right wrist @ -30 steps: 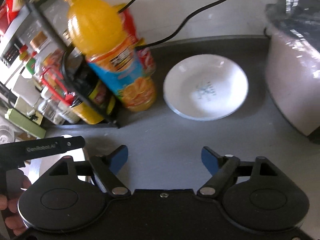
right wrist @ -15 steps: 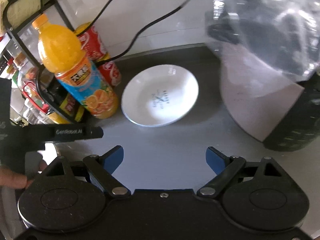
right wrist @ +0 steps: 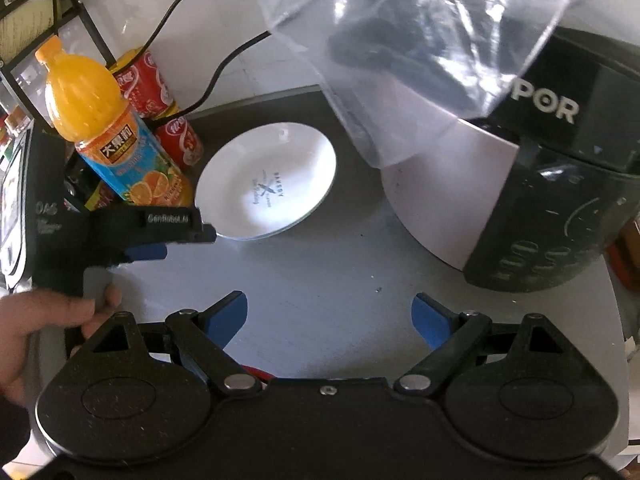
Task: Organize plates and bowls
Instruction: 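Move both grippers toward the small white 'Bakery' plate by the rice cooker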
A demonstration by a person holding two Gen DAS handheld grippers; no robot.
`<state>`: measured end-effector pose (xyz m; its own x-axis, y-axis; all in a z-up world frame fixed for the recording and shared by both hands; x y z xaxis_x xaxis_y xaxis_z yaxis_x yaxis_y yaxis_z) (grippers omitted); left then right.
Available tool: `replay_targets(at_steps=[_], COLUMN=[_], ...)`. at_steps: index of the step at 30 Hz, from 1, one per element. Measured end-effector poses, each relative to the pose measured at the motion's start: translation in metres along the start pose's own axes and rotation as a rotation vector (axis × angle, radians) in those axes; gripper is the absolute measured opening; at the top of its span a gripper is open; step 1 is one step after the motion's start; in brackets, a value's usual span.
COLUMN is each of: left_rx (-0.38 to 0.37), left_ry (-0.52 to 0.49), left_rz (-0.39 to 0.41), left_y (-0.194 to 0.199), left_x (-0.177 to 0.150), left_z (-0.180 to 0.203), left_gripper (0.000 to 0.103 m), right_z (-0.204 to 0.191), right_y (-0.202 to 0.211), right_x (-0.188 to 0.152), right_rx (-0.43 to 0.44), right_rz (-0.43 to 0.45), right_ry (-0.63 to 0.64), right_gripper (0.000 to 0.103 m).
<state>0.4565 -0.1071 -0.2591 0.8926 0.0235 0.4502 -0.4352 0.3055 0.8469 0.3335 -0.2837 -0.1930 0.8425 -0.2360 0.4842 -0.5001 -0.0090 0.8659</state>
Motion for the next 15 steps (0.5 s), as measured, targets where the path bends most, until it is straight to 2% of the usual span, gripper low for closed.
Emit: replay_targets(at_steps=[7, 9, 11, 15], left_rx=[-0.011, 0.003, 0.014, -0.026], left_ry=[0.092, 0.107, 0.129, 0.157], left_rz=[0.061, 0.052, 0.033, 0.037], left_y=[-0.012, -0.018, -0.025, -0.029], left_x=[0.011, 0.012, 0.012, 0.012], left_z=[0.001, -0.001, -0.003, -0.006], left_gripper=[0.062, 0.054, 0.039, 0.024], right_z=[0.008, 0.008, 0.008, 0.004], right_y=[0.001, 0.000, -0.002, -0.007], right_x=[-0.004, -0.003, -0.001, 0.005], right_rx=[-0.011, -0.011, -0.009, 0.009], right_rz=[-0.002, 0.001, 0.001, 0.009], right_ry=[0.005, 0.006, -0.003, -0.008], right_gripper=[0.089, 0.089, 0.089, 0.089])
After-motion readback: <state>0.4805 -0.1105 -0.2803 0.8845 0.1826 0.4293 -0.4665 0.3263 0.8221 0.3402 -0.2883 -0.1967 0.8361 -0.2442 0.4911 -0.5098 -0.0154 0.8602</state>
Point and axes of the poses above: each gripper's, at about its wrist camera, not at the fingertips, and y roughly against the way its jaws point, z to its right, x to its top, the point moved 6 cm from there along -y, roughly the way its jaws point, and after that the axes turned 7 degrees about -x, right-handed, at the moved point
